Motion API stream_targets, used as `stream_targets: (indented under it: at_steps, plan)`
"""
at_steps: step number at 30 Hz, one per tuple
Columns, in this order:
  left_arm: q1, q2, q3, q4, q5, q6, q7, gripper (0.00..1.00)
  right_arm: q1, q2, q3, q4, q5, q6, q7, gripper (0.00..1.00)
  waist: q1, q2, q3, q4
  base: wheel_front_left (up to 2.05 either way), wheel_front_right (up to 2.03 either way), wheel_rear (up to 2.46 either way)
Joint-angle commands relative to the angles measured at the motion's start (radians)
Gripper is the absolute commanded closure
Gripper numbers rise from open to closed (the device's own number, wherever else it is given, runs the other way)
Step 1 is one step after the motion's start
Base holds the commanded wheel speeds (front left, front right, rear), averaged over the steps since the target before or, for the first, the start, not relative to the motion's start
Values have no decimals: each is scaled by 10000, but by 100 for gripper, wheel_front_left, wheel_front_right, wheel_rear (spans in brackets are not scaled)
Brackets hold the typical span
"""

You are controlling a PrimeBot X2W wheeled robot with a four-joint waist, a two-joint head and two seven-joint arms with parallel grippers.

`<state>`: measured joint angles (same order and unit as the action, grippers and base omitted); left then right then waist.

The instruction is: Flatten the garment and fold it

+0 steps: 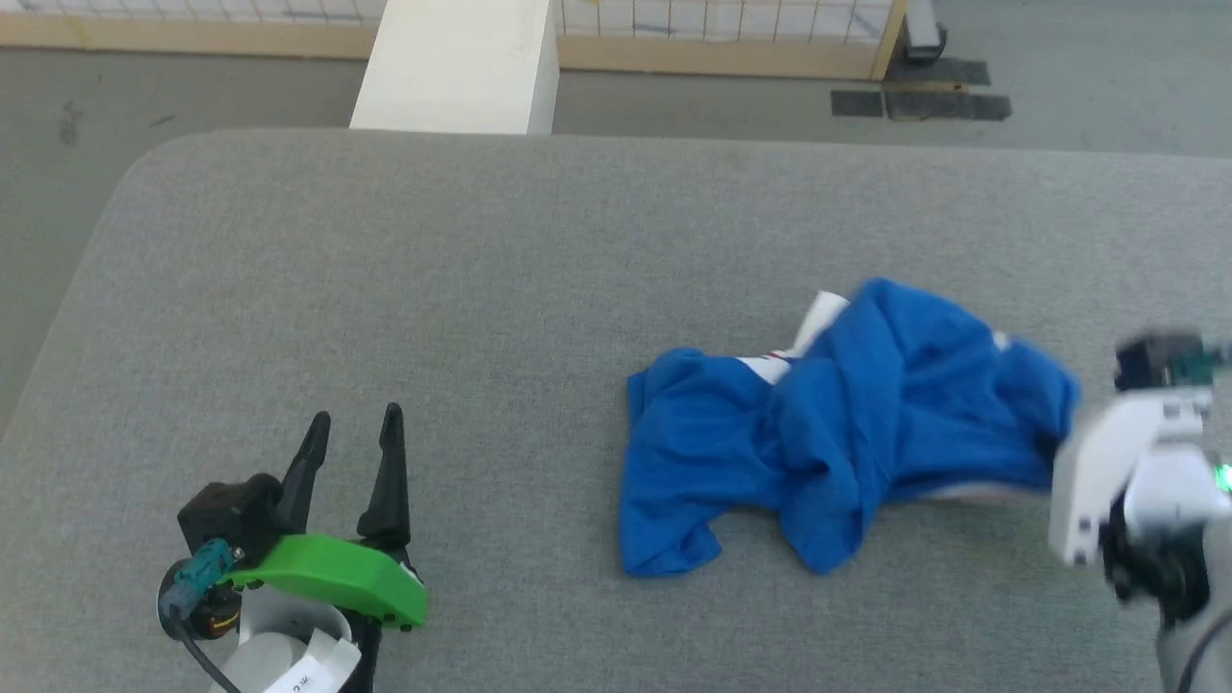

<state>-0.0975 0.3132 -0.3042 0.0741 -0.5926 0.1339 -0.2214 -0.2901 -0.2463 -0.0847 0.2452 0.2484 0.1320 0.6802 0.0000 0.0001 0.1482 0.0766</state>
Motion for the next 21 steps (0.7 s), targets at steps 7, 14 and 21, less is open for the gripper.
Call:
stream_targets:
  at_steps: [7, 14, 21]
  plan:
    - [170, 48, -183, -20, -165, -72, 236, 0, 2090, 1075, -1227, -585, -395, -13, 343, 100, 0, -1, -388, -87, 0, 0, 0]
    - [269, 78, -262, 80, -227, -84, 318, 0, 2150, 1419, -1713, -1285, -408, -13, -911, 0, 0, -1, -666, -104, 0, 0, 0]
    - [495, 164, -250, 34, -299, -21, 362, 0, 2042, 1745, -2397, -2781, -35, -13, -3570, 0, 0, -1, -983, -253, 0, 0, 0]
